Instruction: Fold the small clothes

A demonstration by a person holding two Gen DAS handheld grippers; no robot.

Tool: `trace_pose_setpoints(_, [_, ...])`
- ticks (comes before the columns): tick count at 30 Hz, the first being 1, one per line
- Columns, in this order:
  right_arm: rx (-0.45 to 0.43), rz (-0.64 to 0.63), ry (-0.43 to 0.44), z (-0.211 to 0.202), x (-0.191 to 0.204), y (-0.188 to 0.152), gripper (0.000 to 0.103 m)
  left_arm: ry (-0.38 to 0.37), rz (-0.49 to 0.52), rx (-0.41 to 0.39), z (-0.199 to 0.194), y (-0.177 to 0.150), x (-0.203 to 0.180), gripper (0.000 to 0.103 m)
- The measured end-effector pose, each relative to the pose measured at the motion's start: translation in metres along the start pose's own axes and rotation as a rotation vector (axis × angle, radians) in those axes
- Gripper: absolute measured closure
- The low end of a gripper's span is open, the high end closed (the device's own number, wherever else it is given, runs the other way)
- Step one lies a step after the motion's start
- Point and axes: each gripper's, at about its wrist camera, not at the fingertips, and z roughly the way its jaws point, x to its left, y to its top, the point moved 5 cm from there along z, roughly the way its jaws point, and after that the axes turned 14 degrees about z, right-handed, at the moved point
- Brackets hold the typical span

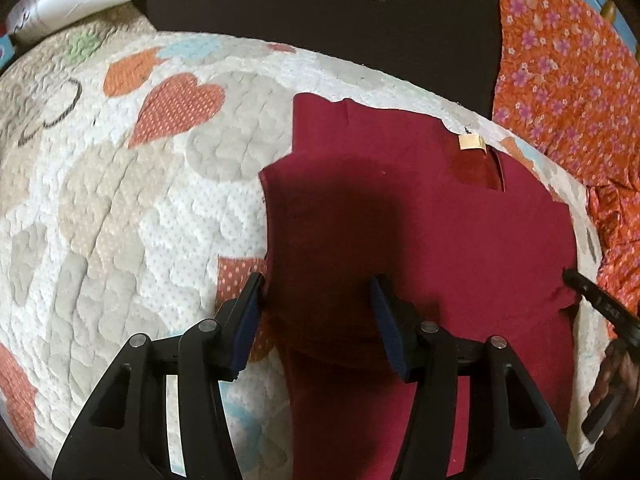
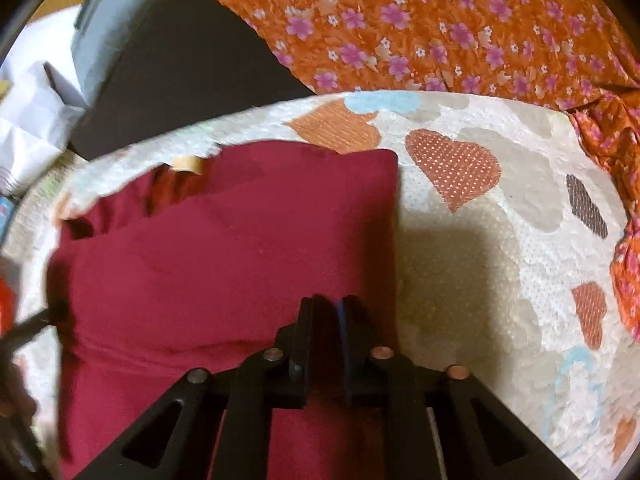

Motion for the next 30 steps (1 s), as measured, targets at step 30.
trace_pose_setpoints(30, [0.054,-0.028,0.089,-0.124,-0.037,-0.153,0.068,0.092,0.156,-0.079,-0.121,-0.114,-0.054,0.049])
